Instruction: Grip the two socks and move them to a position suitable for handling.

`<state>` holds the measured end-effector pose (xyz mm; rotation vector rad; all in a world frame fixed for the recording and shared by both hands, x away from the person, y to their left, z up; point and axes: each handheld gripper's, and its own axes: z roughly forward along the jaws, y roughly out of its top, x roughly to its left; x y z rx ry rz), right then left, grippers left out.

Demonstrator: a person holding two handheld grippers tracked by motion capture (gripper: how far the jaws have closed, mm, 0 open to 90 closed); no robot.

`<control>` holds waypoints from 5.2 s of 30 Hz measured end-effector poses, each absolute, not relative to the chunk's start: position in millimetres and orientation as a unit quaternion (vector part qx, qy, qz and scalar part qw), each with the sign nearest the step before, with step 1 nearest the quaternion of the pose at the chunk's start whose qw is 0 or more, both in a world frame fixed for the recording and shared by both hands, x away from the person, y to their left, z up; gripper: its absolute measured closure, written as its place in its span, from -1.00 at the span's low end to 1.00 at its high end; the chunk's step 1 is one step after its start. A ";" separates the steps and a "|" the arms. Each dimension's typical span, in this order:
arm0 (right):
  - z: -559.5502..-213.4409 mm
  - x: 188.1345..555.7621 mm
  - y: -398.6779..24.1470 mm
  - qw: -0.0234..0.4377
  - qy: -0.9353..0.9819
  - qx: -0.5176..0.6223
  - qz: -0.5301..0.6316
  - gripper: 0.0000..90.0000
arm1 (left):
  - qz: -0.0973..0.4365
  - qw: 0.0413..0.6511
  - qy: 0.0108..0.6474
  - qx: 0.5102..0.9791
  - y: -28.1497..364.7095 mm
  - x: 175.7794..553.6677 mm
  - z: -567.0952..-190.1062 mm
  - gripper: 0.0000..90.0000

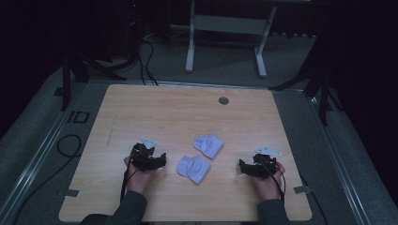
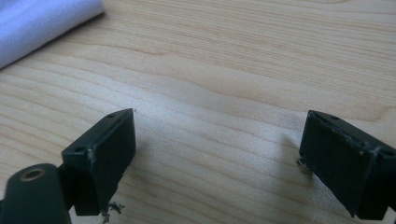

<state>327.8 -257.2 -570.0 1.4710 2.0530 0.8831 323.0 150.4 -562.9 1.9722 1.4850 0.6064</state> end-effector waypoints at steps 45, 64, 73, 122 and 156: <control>-530.5 296.0 -223.4 0.214 0.781 0.461 0.362 0.99 | 0.235 0.304 0.554 0.738 149.9 321.6 -565.4 -0.40; -546.5 264.0 -116.2 0.130 0.851 0.348 0.370 1.00 | 0.235 0.304 0.559 0.735 147.6 319.8 -565.3 -0.40; -558.5 266.6 -109.3 0.125 0.861 0.340 0.358 0.97 | 0.232 0.302 0.558 0.737 147.0 318.7 -564.5 -0.38; -536.5 278.0 -146.8 0.141 0.861 0.357 0.335 0.98 | 0.130 0.371 0.396 0.830 77.7 283.7 -562.6 0.93; -531.0 304.0 -111.8 0.112 0.871 0.353 0.321 0.94 | 0.145 0.364 0.380 0.838 74.5 282.2 -562.5 0.95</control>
